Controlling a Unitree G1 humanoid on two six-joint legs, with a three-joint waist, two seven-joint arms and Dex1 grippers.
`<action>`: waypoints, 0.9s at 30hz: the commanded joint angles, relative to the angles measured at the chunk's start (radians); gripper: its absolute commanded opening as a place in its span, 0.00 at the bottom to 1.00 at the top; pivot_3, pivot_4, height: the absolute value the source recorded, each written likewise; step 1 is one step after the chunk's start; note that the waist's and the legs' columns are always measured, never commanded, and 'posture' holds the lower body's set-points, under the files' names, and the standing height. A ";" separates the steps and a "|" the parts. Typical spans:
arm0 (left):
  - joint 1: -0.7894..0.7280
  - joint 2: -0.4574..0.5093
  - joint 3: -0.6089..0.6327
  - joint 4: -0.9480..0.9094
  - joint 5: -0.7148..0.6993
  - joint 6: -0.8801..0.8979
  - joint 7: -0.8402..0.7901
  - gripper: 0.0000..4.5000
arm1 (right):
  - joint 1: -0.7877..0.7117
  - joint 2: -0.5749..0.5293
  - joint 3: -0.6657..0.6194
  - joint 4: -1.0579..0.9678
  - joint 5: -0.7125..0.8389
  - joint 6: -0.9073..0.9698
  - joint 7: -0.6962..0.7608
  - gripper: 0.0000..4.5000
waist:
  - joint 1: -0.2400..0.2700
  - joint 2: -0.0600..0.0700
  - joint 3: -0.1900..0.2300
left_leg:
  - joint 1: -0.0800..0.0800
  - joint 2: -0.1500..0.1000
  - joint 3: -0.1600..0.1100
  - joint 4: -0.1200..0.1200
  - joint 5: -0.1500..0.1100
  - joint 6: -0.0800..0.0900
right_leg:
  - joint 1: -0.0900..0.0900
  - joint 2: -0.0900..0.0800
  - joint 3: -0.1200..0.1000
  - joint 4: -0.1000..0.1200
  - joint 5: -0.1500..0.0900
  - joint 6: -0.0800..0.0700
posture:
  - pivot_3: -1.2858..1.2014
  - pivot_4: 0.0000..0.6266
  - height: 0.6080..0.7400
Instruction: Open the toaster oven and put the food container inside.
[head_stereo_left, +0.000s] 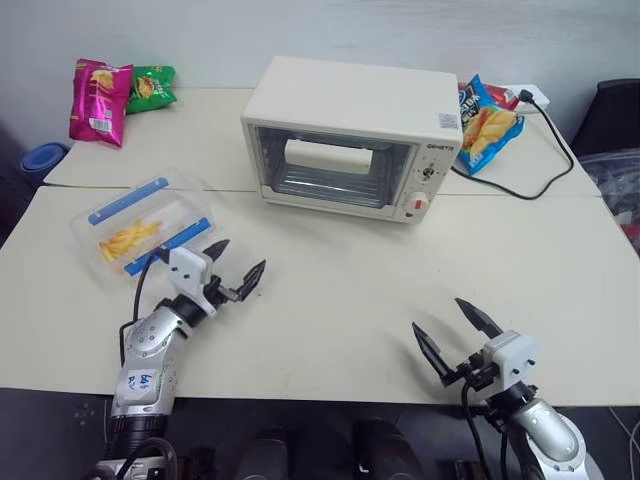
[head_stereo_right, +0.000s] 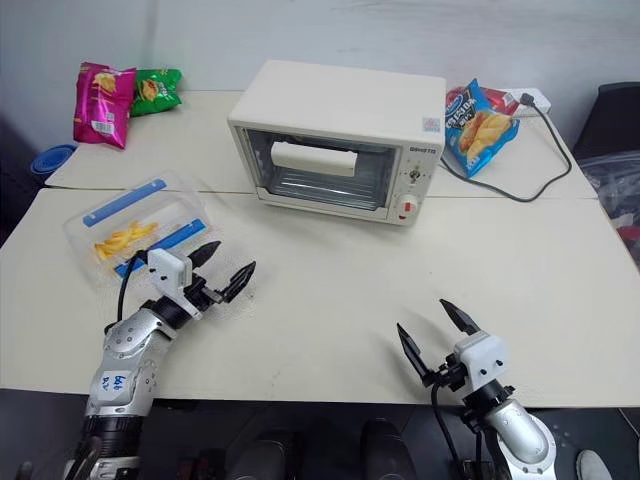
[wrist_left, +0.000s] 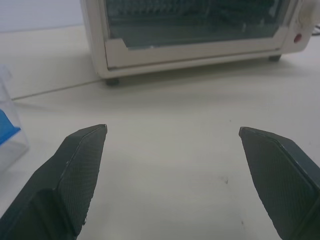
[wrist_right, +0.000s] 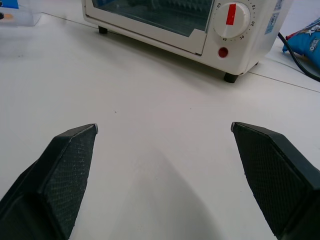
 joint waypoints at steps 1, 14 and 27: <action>-0.003 0.032 0.014 -0.034 -0.033 0.012 -0.042 1.00 | -0.069 -0.022 0.000 -0.004 0.040 0.018 0.028 1.00 | 0.001 0.000 0.000 | 0.000 0.000 0.000 0.000 0.000 0.000 | 0.000 0.000 0.000 0.000 0.000 0.000 | 0.52 0.24 1.00; -0.091 0.368 0.246 -0.172 -0.536 0.482 -0.342 1.00 | -0.784 -0.169 0.080 0.003 0.363 0.757 0.048 1.00 | -0.002 0.000 0.001 | -0.003 0.002 -0.007 -0.001 0.000 -0.002 | -0.002 -0.001 0.000 -0.002 -0.001 -0.003 | 0.52 0.24 1.00; -0.068 0.321 0.261 -0.257 -0.545 0.511 -0.255 1.00 | -1.083 -0.095 0.119 0.262 0.308 0.764 0.170 1.00 | -0.027 0.000 0.001 | -0.012 0.000 -0.008 0.001 0.000 -0.002 | -0.006 -0.002 -0.003 0.000 -0.001 -0.001 | 0.52 0.24 1.00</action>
